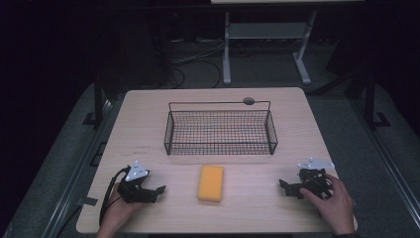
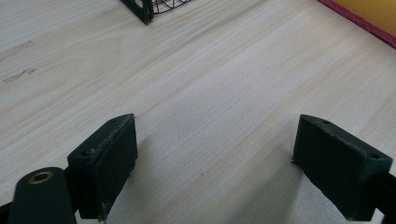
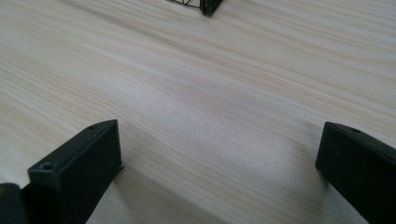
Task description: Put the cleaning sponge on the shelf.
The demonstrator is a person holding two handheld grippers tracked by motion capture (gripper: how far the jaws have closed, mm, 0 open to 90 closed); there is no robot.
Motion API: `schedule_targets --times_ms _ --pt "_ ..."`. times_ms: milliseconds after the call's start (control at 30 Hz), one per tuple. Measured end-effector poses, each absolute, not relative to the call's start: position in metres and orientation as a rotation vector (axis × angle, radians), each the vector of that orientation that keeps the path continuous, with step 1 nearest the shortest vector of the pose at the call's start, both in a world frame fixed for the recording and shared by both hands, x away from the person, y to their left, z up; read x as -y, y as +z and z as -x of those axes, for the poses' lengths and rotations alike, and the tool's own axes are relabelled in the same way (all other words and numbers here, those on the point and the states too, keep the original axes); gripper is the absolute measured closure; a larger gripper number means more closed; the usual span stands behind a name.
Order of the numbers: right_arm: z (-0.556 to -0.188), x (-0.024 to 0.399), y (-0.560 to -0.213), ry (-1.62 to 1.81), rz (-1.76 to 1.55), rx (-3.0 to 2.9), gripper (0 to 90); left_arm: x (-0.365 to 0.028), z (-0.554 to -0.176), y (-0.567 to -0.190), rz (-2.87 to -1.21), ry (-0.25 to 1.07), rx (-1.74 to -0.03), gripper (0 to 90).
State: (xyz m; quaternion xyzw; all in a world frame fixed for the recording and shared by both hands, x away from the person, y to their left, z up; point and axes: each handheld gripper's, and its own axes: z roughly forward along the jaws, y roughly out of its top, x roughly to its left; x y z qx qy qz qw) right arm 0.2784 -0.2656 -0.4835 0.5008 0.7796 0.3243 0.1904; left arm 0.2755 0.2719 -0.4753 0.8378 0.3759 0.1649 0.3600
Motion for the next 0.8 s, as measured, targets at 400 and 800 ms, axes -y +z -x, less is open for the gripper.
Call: schedule_targets --times_ms 400,800 --pt "-0.278 0.266 -0.483 0.911 -1.407 -2.192 0.0 -0.269 -0.277 -0.474 -2.173 0.426 -0.988 13.0" --pt "-0.278 0.266 -0.483 0.910 -1.407 -2.192 0.0 -0.263 -0.275 -0.459 -2.190 0.361 -0.990 18.0"
